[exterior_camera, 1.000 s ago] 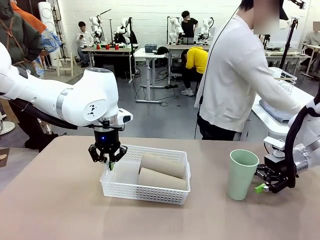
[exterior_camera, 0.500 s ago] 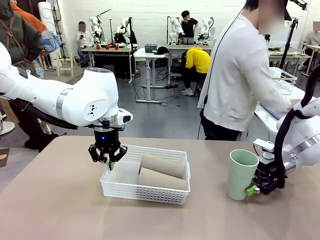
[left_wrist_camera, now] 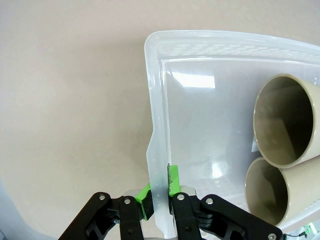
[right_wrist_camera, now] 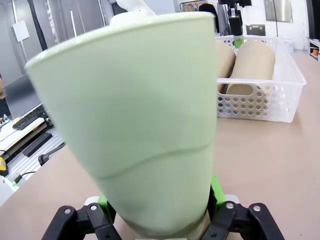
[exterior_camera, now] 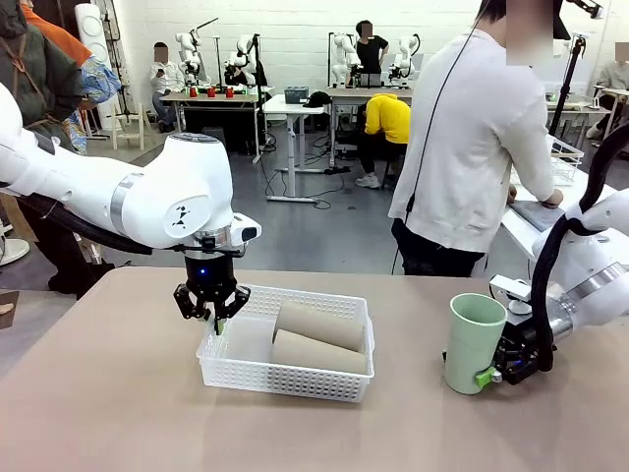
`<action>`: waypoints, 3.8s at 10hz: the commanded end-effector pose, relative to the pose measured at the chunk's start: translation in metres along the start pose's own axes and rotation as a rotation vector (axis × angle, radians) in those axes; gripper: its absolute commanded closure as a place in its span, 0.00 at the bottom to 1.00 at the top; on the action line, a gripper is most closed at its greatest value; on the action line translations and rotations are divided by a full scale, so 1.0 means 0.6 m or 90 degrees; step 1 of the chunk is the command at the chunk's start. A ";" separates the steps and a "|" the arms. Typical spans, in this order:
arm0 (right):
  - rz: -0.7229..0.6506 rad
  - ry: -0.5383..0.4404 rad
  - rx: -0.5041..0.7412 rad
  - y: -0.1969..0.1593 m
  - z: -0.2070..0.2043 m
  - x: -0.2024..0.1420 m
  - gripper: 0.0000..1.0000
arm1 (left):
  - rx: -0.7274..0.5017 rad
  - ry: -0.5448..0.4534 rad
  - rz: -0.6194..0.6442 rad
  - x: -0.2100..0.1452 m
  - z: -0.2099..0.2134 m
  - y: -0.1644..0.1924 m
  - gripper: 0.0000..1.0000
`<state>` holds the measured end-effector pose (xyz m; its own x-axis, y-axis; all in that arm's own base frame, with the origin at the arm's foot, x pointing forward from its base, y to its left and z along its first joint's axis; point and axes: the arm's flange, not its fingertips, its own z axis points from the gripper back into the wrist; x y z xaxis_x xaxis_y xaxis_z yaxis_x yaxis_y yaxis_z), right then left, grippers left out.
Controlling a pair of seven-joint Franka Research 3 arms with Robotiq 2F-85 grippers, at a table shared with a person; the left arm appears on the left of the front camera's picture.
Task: Clean and organize the cups into the basket.
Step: Pick up the Reusable plastic cup from the right side of the table and stack it inside the Organizing basket in the center of the table.
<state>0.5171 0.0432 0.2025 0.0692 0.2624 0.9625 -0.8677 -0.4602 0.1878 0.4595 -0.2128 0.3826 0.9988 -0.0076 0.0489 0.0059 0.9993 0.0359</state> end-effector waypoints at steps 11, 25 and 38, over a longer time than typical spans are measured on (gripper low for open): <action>-0.091 0.078 -0.311 0.136 0.072 0.322 1.00 | -0.001 -0.004 0.000 0.001 0.000 -0.002 1.00; -0.167 0.526 -0.249 -0.023 -0.228 0.543 0.20 | -0.001 -0.004 0.000 0.001 0.000 -0.002 1.00; -0.296 0.716 -0.170 -0.198 -0.406 0.453 0.20 | -0.001 -0.004 0.000 0.001 0.000 -0.002 1.00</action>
<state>0.5194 0.3726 0.3889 0.0517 0.9918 0.1170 -0.9564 0.0155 0.2916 0.4595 -0.2128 0.3823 0.9988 -0.0076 0.0482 0.0059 0.9993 0.0359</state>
